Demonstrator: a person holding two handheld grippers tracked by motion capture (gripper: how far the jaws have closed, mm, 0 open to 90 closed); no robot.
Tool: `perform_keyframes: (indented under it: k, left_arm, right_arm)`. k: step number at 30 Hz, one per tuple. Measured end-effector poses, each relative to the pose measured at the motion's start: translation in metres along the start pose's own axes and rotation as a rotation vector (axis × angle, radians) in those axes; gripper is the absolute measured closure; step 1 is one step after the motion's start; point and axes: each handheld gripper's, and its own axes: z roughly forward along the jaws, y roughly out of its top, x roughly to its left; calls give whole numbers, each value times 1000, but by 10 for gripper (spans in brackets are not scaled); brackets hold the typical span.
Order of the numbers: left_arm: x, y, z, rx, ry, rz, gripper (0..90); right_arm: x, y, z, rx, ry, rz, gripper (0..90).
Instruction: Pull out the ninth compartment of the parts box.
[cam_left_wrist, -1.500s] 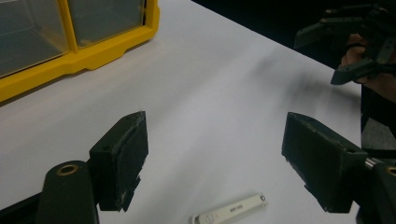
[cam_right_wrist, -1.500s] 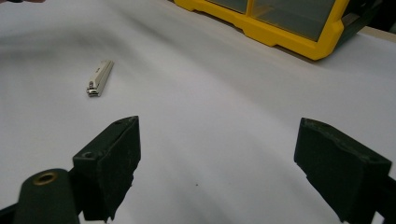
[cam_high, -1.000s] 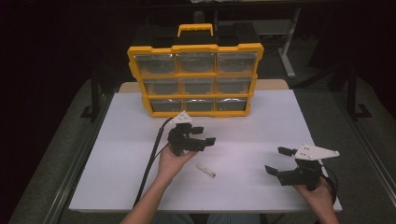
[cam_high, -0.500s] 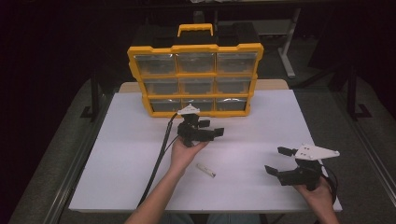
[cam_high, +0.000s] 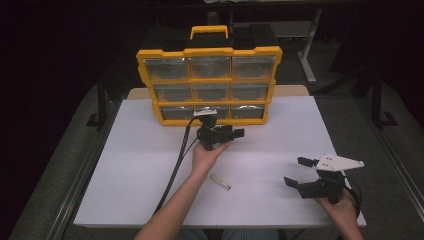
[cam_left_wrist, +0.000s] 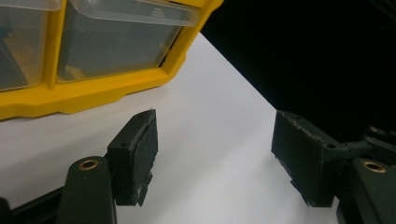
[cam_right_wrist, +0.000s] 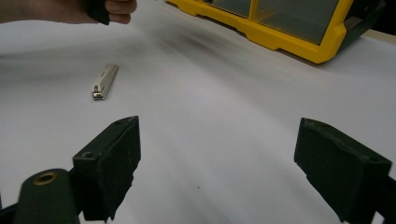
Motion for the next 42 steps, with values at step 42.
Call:
perform_keyframes:
  k: [42]
  left_arm:
    - [37, 4, 63, -340, -4, -471, 632]
  right_arm:
    - [-3, 0, 0, -14, 29, 1, 139]
